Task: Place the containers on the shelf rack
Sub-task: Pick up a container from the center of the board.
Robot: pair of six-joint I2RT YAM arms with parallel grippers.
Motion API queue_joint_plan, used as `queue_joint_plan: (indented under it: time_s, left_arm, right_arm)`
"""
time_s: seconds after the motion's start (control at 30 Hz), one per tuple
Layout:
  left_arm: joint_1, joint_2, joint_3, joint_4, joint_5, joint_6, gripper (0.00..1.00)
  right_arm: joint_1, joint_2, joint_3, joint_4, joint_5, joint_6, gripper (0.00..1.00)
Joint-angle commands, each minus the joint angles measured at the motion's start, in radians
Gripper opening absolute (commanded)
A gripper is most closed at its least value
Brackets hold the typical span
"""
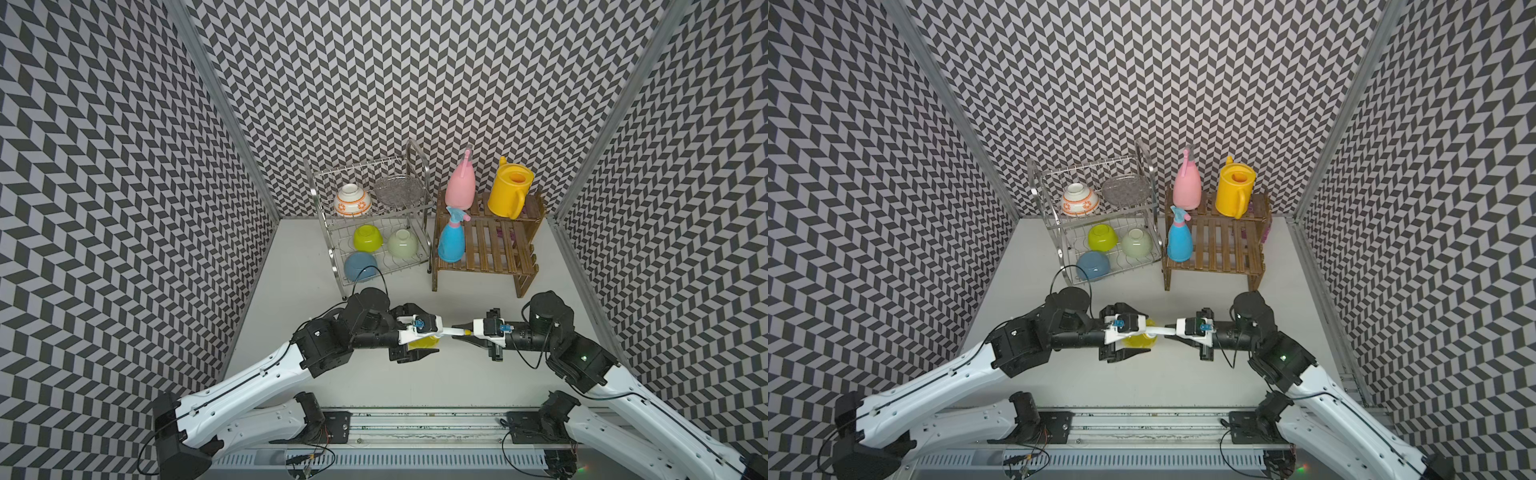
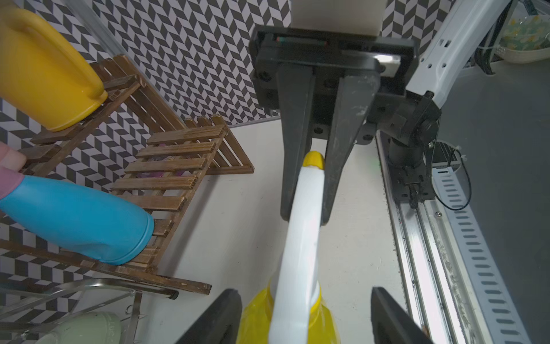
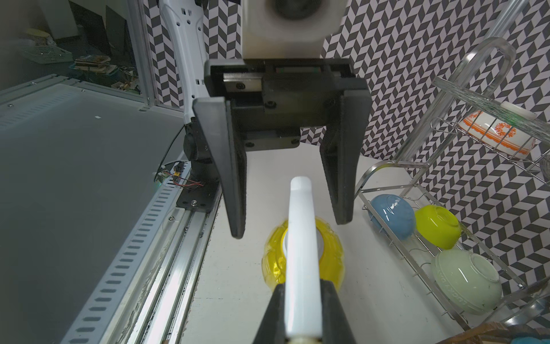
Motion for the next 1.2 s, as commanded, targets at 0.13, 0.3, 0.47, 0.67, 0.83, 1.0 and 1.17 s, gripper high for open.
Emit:
queue_joint_plan:
  time_s: [0.13, 0.3, 0.47, 0.67, 0.83, 1.0, 1.17]
  left_arm:
    - [-0.016, 0.013, 0.047, 0.012, 0.016, 0.012, 0.62]
    - [-0.017, 0.006, 0.044, 0.029, 0.022, 0.007, 0.59]
    - [-0.017, 0.005, 0.042, 0.039, 0.025, 0.006, 0.54]
    - [-0.019, 0.005, 0.043, 0.059, 0.038, -0.001, 0.51]
    - [-0.019, 0.002, 0.043, 0.071, 0.047, -0.005, 0.47]
    - [-0.019, 0.005, 0.044, 0.070, 0.052, -0.009, 0.45]
    - [-0.019, 0.005, 0.044, 0.069, 0.052, -0.009, 0.44]
  right_arm:
    - [0.001, 0.002, -0.004, 0.048, -0.031, -0.010, 0.00]
    - [0.001, 0.001, -0.007, 0.051, -0.034, -0.009, 0.00]
    - [0.001, 0.004, -0.007, 0.054, -0.038, -0.008, 0.00]
    - [0.001, 0.009, -0.007, 0.056, -0.048, -0.007, 0.00]
    - [0.001, 0.010, -0.007, 0.057, -0.048, -0.007, 0.00]
    - [0.002, 0.010, -0.007, 0.057, -0.052, -0.007, 0.00]
    - [0.001, 0.011, -0.005, 0.057, -0.054, -0.007, 0.00]
